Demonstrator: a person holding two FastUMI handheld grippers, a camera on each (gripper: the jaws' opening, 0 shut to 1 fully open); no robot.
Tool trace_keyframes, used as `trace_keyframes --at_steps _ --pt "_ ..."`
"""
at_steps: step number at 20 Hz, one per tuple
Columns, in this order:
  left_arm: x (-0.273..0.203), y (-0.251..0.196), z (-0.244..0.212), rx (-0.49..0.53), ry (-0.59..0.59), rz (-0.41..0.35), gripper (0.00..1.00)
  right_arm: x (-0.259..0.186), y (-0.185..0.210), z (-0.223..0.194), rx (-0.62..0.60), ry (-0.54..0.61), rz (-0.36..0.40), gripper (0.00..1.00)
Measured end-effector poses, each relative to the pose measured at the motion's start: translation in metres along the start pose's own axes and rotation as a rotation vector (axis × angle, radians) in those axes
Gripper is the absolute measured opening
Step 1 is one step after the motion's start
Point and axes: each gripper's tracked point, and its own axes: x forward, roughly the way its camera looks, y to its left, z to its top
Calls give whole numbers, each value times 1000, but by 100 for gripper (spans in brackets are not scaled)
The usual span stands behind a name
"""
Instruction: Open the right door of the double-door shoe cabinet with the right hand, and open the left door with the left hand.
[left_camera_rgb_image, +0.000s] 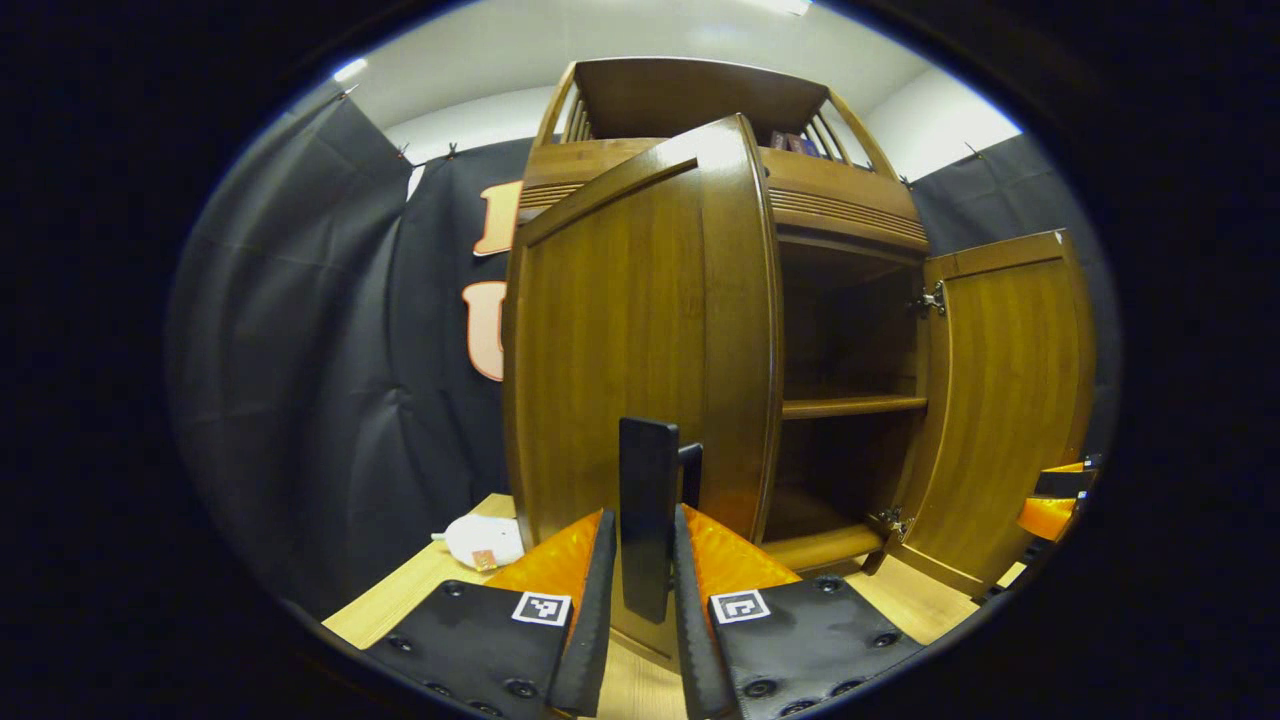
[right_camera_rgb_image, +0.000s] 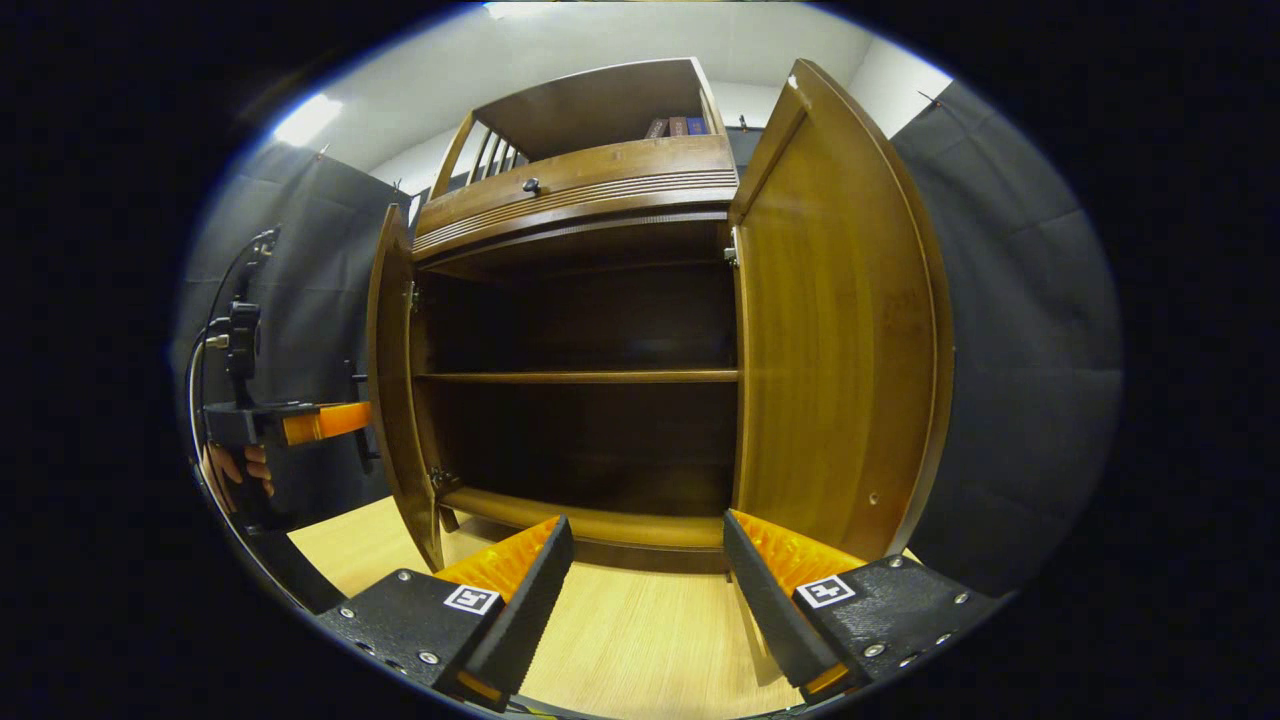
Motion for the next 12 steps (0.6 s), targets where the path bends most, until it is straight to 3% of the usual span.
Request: trace_keyframes --at_steps 1,3,5,8,10,11,12 --pt "-5 7 -1 0 -3 19 37 0 2 0 -2 1 6 87" --pt "-12 23 -2 10 -10 70 37 0 5 -1 -6 6 15 98" --pt "-21 42 -1 30 -18 132 37 0 6 -3 -8 10 17 92" --pt "-25 69 -5 35 -26 207 36 0 8 -5 1 19 14 98" --pt "-30 91 -10 17 -13 259 24 1 9 -5 0 20 14 96" --pt "-34 103 -13 18 -5 279 13 2 9 -5 -2 21 15 93" --pt "-35 106 -10 10 -19 259 10 2 10 -6 -5 22 15 91"
